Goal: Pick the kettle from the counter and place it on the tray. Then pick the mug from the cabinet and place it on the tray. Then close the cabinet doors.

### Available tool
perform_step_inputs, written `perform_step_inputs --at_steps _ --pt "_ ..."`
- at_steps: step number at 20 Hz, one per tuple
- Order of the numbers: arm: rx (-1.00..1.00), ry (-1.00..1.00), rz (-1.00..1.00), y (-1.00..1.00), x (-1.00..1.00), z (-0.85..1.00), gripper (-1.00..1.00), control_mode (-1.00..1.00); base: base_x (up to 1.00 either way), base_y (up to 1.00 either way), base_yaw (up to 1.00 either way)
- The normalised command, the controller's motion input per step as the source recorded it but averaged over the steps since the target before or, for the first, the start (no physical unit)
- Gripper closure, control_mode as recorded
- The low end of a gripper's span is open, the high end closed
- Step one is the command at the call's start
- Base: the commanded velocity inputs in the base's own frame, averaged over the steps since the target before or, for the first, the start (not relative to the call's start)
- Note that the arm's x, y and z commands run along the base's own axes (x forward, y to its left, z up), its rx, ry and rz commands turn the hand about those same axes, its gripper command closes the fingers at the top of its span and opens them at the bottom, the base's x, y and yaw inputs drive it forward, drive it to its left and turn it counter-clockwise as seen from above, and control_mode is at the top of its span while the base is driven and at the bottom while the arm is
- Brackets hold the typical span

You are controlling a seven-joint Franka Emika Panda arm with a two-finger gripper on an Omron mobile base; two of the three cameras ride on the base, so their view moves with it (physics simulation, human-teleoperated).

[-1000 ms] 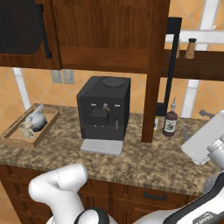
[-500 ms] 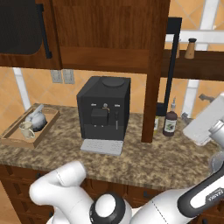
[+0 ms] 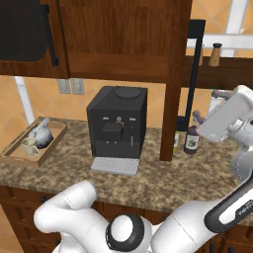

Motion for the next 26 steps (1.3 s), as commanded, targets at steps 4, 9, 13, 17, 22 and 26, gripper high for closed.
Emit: perform_step_inputs --at_steps 4,9,13,17,22,26 --pt "-0.08 -0.44 0.05 0.94 -0.74 0.69 -1.0 -1.0 0.0 0.0 0.0" --pt "-0.15 -0.48 0.02 1.0 -0.85 0.54 -1.0 -1.0 0.0 0.0 0.0" --pt "-0.18 -0.38 0.0 1.0 -0.73 0.32 -1.0 -1.0 0.0 0.0 0.0" --pt "-0.13 -0.05 -0.04 0.97 -0.13 0.03 -1.0 -1.0 0.0 0.0 0.0" --pt "-0.1 0.06 -0.16 0.62 0.01 -0.15 -1.0 -1.0 0.0 0.0 0.0" --pt "0.0 0.27 -0.22 0.33 0.23 -0.21 -1.0 -1.0 0.0 0.0 0.0"
